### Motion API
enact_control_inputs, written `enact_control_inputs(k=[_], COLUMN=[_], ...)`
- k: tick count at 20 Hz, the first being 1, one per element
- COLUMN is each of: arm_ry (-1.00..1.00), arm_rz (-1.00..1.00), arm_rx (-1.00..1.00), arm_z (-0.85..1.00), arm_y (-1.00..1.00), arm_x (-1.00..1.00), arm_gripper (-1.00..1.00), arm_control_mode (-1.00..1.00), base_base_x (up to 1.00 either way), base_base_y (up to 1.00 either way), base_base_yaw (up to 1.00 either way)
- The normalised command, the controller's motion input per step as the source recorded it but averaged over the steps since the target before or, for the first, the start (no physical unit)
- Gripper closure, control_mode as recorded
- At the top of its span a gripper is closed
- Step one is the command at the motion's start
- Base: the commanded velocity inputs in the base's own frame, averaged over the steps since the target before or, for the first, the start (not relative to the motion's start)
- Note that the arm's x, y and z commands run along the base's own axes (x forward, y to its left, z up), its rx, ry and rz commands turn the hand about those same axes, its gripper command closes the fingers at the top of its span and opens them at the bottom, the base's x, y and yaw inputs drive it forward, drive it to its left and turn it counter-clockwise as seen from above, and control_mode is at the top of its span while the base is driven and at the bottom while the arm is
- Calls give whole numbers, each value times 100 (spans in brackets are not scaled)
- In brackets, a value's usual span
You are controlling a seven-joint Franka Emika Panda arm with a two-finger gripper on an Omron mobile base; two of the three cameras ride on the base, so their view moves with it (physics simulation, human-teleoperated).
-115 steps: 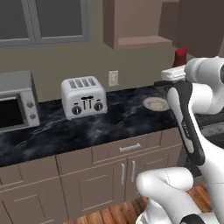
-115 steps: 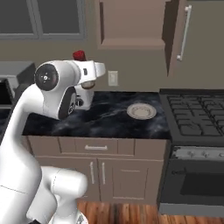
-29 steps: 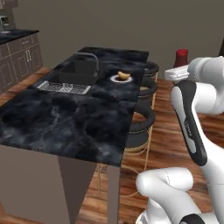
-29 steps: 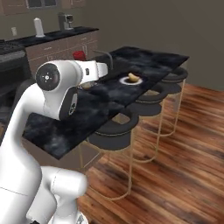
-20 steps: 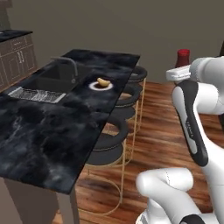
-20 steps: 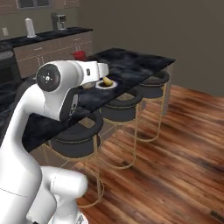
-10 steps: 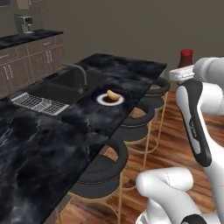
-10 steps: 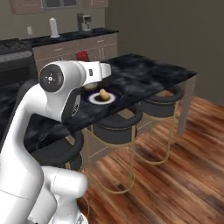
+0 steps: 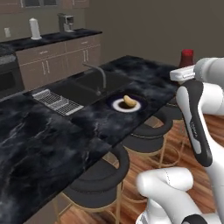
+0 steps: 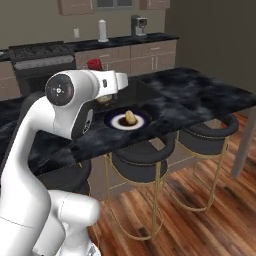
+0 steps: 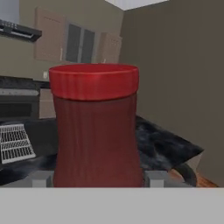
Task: Move the hot dog bun to the plate on the dining table and place the condiment next to that plate. Then navigate to the fridge and take the sausage and place it on the plate as well.
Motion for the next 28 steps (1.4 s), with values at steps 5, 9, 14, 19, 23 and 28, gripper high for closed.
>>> enact_control_inputs(k=[5,9,14,19,23,28], arm_ry=[0,0,0,0,0,0], arm_rz=[0,0,0,0,0,0], arm_rx=[0,0,0,0,0,0], arm_z=[0,0,0,0,0,0], arm_y=[0,0,0,0,0,0], arm_x=[0,0,0,0,0,0], arm_gripper=[100,100,100,100,100,100], arm_control_mode=[100,100,100,100,100,100], base_base_x=[21,8,6,26,33,58], base_base_y=[-97,-100,-100,-99,-100,-62], base_base_yaw=[38,29,29,29,30,44])
